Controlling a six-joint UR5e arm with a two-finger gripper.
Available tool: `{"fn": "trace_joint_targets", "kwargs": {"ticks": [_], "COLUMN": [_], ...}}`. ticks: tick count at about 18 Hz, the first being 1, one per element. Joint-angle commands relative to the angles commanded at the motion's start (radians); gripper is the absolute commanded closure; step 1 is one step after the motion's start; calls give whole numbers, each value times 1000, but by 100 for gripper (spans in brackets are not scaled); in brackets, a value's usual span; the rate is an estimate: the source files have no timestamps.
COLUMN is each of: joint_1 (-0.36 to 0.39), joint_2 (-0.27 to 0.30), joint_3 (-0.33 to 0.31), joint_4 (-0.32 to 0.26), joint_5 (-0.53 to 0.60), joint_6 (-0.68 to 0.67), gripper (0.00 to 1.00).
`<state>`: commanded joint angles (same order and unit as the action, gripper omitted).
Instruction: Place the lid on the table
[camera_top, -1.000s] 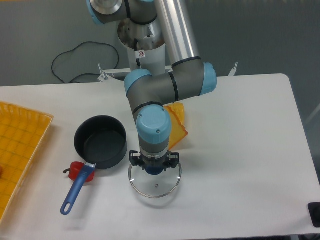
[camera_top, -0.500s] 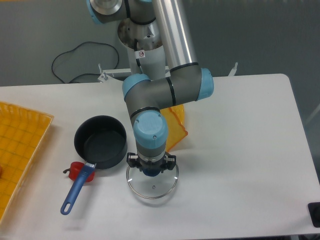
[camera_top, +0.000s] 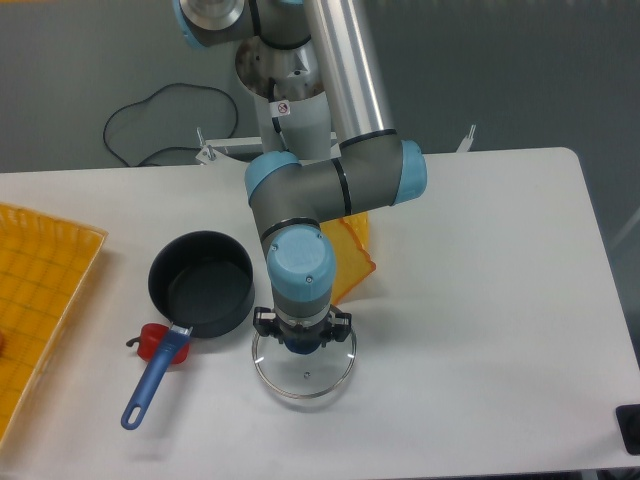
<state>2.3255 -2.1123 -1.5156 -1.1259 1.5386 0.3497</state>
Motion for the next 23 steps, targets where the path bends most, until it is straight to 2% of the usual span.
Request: {"fn": "trace_joint_targets", "kwargs": {"ticks": [5,23], "joint_1": [0,-8], "joint_2": [-6,-21], "joint_3": [-2,-2], "joint_4": [0,8], "joint_5": [0,3], "joint_6": [-2,0], "gripper": [39,39]}}
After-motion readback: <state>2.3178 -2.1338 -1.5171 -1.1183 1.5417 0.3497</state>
